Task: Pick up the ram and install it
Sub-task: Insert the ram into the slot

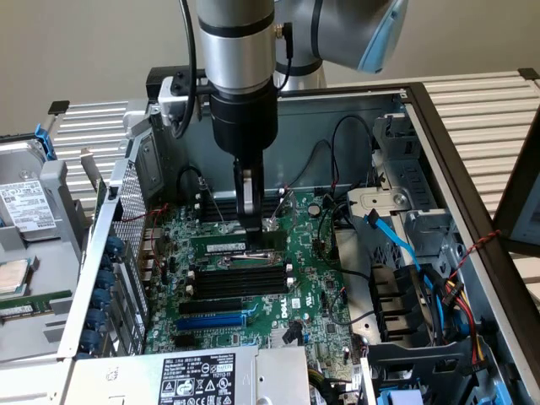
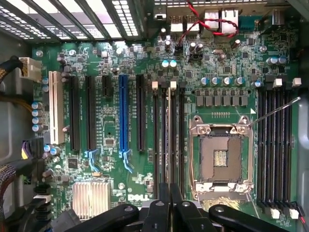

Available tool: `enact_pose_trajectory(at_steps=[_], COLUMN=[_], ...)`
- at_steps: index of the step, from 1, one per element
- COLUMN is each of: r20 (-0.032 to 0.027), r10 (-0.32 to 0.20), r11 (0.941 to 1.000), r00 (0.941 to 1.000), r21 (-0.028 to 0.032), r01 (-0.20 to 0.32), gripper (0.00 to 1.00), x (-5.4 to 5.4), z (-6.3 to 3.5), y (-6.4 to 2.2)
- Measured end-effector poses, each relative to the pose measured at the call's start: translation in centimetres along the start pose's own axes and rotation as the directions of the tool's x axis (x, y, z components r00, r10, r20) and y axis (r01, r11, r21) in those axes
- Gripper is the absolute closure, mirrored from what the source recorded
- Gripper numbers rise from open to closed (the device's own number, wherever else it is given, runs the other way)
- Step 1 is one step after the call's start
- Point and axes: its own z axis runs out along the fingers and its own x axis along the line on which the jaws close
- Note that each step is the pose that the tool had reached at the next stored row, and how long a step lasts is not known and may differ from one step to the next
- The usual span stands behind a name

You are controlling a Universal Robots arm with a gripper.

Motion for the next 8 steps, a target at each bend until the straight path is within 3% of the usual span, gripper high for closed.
enact_pose_trajectory(at_steps=[8], r20=[0.0005], r10=[-0.017], r11=[0.9999], r00=[0.9999], r21=[0.0007], r01=[0.017], gripper=[0.87], x=[0.4], z=[1.47], y=[0.02])
